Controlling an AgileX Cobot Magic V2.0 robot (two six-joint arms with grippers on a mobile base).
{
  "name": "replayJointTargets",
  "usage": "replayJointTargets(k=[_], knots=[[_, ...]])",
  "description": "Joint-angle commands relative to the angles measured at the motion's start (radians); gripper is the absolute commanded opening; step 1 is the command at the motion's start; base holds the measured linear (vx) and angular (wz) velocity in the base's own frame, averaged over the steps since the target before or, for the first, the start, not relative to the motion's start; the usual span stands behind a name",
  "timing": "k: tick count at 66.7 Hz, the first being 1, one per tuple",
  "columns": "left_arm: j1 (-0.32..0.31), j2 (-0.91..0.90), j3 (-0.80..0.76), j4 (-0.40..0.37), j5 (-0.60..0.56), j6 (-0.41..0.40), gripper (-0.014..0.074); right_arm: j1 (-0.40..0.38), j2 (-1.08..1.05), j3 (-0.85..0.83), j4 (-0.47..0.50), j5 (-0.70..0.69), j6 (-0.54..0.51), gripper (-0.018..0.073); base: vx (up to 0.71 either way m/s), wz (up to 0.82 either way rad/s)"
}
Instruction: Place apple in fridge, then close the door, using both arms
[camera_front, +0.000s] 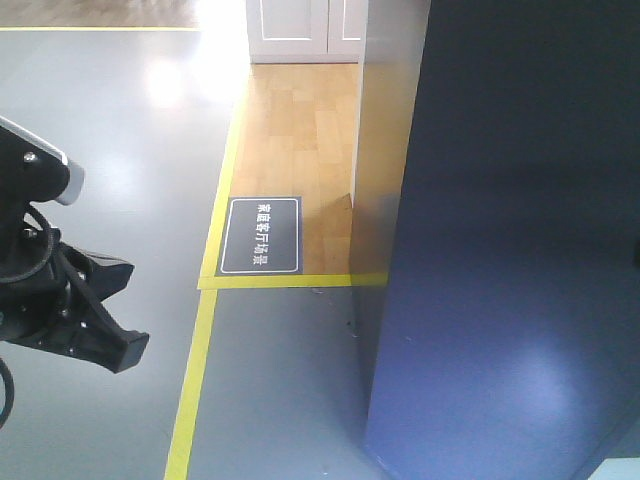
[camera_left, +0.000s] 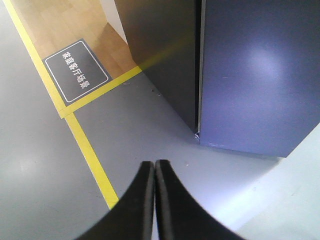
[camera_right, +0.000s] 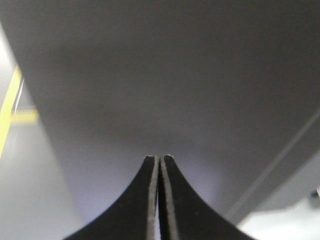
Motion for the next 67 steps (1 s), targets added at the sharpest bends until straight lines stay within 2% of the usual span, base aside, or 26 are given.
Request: replayJointTargets(k=[1,21,40,67], knots=[[0.000,-0.015,-0.025,0.017,-0.056,-0.012,-0.0006,-0.052,0.033,-0.056,-0.026,-0.155,0.008,-0.0006,0.00,0.00],[0.000,-0.015,-0.025,0.017,-0.057,-0.012,-0.0006,-0.105,0.174,-0.158,-0.030,-0.285,0.008,-0.0006,0.00,0.00],[0.000,-0.014,-0.025,0.017,-0.058,-0.012,-0.0006,-0.140,0.340,-0.298,-0.027,-0.292,0.008,-0.0006,0.00,0.00],[0.000,-0.014,-0.025,0.017,-0.060,-0.012,-0.0006,-0.138,0.609,-0.552,-0.029,-0.310,0.001,-0.0005,0.00,0.00]])
